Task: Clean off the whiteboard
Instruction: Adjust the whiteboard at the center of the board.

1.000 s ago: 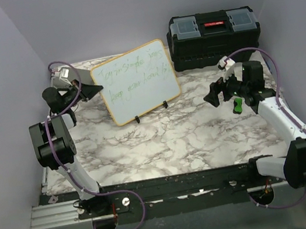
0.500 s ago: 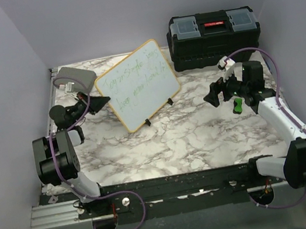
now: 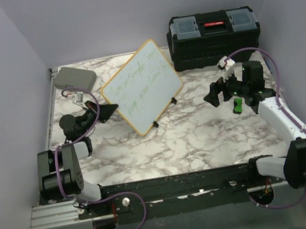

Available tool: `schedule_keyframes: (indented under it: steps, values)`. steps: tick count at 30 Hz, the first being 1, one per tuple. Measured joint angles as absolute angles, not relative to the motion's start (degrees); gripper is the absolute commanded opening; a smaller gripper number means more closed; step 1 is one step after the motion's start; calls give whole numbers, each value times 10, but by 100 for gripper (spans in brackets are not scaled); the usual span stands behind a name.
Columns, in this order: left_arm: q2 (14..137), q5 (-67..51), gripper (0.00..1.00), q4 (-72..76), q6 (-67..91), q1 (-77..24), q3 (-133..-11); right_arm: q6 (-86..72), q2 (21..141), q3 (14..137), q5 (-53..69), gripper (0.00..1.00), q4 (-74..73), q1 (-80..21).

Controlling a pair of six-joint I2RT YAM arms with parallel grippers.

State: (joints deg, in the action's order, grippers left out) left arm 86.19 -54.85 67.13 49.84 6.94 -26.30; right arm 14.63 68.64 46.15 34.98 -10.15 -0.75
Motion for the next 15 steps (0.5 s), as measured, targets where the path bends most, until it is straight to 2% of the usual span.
schedule_keyframes:
  steps: [3,5,10,15]
  values:
    - [862,-533,29,678,498,66,-253,146,686,462,350,100,-102,-8]
    - [862,-524,33,682,498,66,-248,146,686,462,350,100,-102,-8]
    - [862,-503,37,700,498,63,-234,146,687,462,350,100,-102,-8]
    - [865,-476,37,736,507,54,-223,146,687,462,350,100,-102,-8]
